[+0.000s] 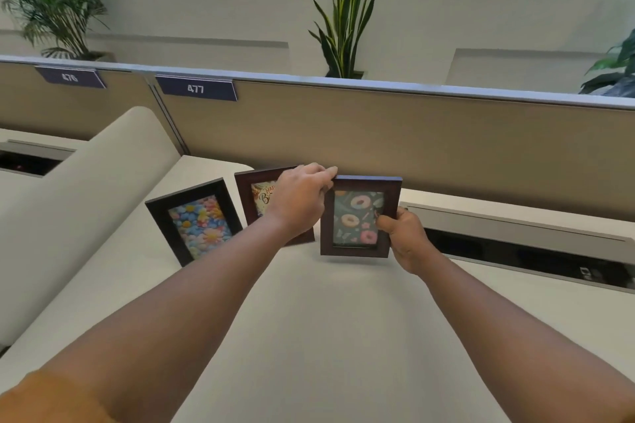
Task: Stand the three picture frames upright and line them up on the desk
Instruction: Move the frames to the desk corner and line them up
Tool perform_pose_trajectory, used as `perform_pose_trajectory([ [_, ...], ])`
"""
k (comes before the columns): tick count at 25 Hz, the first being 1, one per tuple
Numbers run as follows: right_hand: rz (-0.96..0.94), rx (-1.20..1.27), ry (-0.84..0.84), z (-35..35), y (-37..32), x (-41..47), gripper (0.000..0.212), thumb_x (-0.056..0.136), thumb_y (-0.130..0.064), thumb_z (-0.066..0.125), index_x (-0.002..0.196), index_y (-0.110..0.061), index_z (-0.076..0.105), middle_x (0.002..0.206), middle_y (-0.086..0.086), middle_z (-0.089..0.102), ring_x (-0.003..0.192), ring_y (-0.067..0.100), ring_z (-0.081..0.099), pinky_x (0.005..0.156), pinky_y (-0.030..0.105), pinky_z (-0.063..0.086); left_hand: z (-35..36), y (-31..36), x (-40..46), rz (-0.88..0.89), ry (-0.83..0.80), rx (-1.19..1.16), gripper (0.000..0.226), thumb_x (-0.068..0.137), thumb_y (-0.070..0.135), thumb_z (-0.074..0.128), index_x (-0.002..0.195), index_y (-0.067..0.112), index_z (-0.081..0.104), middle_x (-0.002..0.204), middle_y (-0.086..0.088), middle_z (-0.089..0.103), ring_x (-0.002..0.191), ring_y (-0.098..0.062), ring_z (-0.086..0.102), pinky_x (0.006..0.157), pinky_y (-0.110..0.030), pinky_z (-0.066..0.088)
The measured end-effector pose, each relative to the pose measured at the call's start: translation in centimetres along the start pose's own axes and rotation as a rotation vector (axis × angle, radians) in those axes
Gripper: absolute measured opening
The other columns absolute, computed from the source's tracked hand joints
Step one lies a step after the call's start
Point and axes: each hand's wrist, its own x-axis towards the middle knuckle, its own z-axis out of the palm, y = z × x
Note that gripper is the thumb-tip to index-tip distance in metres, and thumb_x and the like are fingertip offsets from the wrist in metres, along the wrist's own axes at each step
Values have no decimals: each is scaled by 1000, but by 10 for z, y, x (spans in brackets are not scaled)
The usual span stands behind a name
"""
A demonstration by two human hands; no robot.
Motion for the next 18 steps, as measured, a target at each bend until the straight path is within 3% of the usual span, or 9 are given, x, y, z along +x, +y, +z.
perform_pose_trajectory([
  [6, -8, 4, 42, 13, 4, 50, 30, 92, 7, 60, 120, -1, 66, 110, 20, 76, 99, 38, 75, 81, 48, 62, 17, -29, 32, 37, -33, 235, 45, 87, -2, 55, 129, 11, 66, 121, -9, 70, 114, -32, 61, 101, -41, 40],
  [18, 8, -14, 34, 14, 9, 74, 27, 92, 2, 63, 117, -6, 68, 106, 17, 79, 94, 35, 77, 85, 54, 62, 36, -45, 46, 5, -17, 247, 43, 88, 0, 54, 129, 13, 63, 118, -7, 69, 111, -33, 61, 96, -41, 40],
])
